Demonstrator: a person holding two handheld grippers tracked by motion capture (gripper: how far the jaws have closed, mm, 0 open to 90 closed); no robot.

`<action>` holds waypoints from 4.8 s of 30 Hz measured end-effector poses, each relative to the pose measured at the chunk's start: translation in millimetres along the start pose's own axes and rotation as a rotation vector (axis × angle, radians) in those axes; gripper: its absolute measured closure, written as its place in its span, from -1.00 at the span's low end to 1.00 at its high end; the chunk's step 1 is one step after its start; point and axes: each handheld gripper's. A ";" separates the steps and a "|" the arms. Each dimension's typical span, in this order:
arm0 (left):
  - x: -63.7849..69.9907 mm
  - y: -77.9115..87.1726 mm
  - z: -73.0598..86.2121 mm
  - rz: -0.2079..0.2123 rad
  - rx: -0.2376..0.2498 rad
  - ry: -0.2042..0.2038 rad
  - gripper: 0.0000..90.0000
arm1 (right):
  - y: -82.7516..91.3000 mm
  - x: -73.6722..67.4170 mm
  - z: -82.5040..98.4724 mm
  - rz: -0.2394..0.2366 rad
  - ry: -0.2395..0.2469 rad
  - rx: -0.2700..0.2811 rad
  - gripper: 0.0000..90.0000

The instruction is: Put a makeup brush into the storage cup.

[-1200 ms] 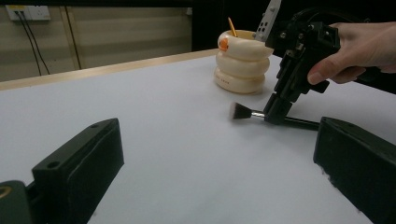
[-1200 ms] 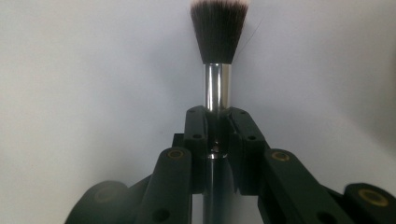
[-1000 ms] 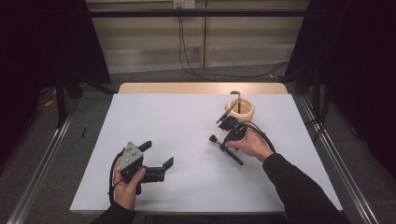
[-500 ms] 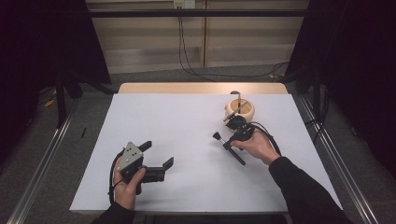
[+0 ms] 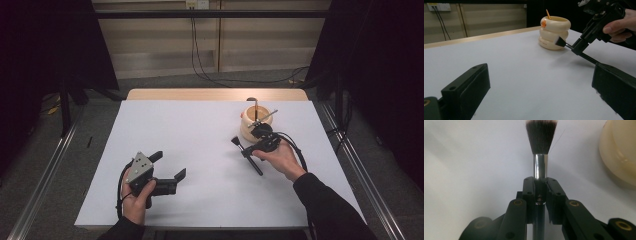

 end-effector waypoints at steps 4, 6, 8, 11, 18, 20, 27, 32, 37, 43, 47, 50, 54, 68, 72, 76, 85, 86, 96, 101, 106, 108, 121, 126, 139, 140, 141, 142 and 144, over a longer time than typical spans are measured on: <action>0.0 0.2 -0.1 -0.004 -0.004 -0.002 -0.97 | 3.4 -1.7 2.8 -0.017 0.007 0.048 0.75; 0.1 0.5 -0.2 -0.006 -0.004 -0.001 -0.97 | 5.2 -2.4 3.8 -0.022 0.007 0.059 0.75; 0.4 0.4 -0.3 -0.002 -0.005 -0.002 -0.97 | 7.0 -2.1 5.1 -0.032 0.013 0.084 0.75; 0.4 0.5 -0.3 -0.003 -0.003 -0.003 -0.97 | 9.6 -1.7 8.4 -0.052 0.027 0.133 0.75; 0.5 0.4 -0.4 -0.009 -0.004 -0.004 -0.97 | 17.5 -1.4 14.2 -0.083 0.045 0.240 0.75; 0.4 0.3 -0.2 -0.003 -0.005 -0.006 -0.97 | 18.7 -1.5 14.8 -0.093 0.059 0.268 0.75; 0.3 0.5 -0.3 -0.006 -0.002 -0.006 -0.97 | 23.0 -4.0 17.4 -0.144 0.072 0.376 0.75; 0.3 0.4 -0.1 -0.005 -0.004 -0.005 -0.97 | 27.6 -6.6 20.5 -0.181 0.104 0.453 0.75; 0.4 0.4 -0.2 -0.004 -0.003 -0.005 -0.97 | 32.6 -8.0 21.9 -0.199 0.108 0.502 0.75; 0.0 0.4 0.1 0.005 0.001 -0.012 -0.97 | 36.6 -9.9 23.9 -0.239 0.104 0.573 0.75; -0.1 0.6 0.0 -0.001 0.001 -0.007 -0.97 | 39.1 -11.8 26.4 -0.255 0.111 0.617 0.75; 0.1 0.6 0.0 -0.001 0.000 -0.009 -0.97 | 41.0 -13.1 28.0 -0.255 0.117 0.642 0.75; 0.0 0.6 0.0 -0.002 -0.001 -0.007 -0.97 | 42.1 -13.4 28.8 -0.263 0.121 0.655 0.75; -0.4 0.2 0.6 0.006 0.002 -0.006 -0.97 | 49.4 -10.3 27.8 -0.277 0.114 0.674 0.75; -0.3 -0.2 0.5 0.006 -0.001 -0.007 -0.97 | 54.0 -10.5 25.6 -0.273 0.109 0.680 0.75; -0.6 -0.2 0.5 0.007 0.005 -0.008 -0.97 | 60.0 -11.6 21.4 -0.268 0.111 0.689 0.75; 0.0 0.1 0.4 0.000 0.002 -0.003 -0.97 | 64.5 -5.3 14.0 -0.245 0.089 0.720 0.75; 0.0 0.0 0.4 0.001 0.002 -0.002 -0.97 | 64.7 -4.0 13.5 -0.248 0.086 0.718 0.75; -0.2 0.5 0.2 -0.005 -0.001 -0.004 -0.97 | 71.7 6.5 3.5 -0.204 0.076 0.739 0.75; -0.4 0.1 0.5 0.006 0.006 -0.002 -0.97 | 72.8 15.5 -2.4 -0.177 0.051 0.737 0.75; -0.4 0.2 0.5 -0.004 -0.002 -0.002 -0.97 | 76.5 21.5 -8.4 -0.157 0.039 0.747 0.75; -0.4 0.1 0.6 -0.001 0.001 -0.001 -0.97 | 78.3 22.7 -11.4 -0.146 0.041 0.753 0.75; -0.8 0.1 0.9 0.004 0.002 0.000 -0.97 | 83.6 30.8 -30.9 -0.080 0.032 0.758 0.75; -0.5 1.1 0.2 0.000 0.004 -0.012 -0.97 | 85.0 31.5 -36.6 -0.070 0.038 0.767 0.75; -1.3 1.3 0.6 -0.003 0.004 0.001 -0.97 | 82.9 35.8 -49.9 -0.036 0.023 0.774 0.75; -1.2 1.4 0.5 -0.003 0.004 -0.001 -0.97 | 82.5 36.5 -51.4 -0.032 0.018 0.776 0.75; -1.2 1.4 0.5 -0.001 0.005 -0.001 -0.97 | 81.9 37.7 -53.4 -0.031 0.017 0.781 0.75; -0.9 1.3 0.5 -0.001 0.006 0.005 -0.97 | 81.3 38.4 -54.9 -0.030 0.016 0.780 0.75; -1.2 1.6 0.5 -0.003 0.005 0.001 -0.97 | 79.2 40.0 -59.2 -0.029 0.016 0.776 0.75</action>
Point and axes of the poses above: each handheld gripper's, and its own axes: y roughly backward along the jaws, z roughly out of its underside, x roughly to its right, and after that the axes turned 14 degrees about -y, right-handed
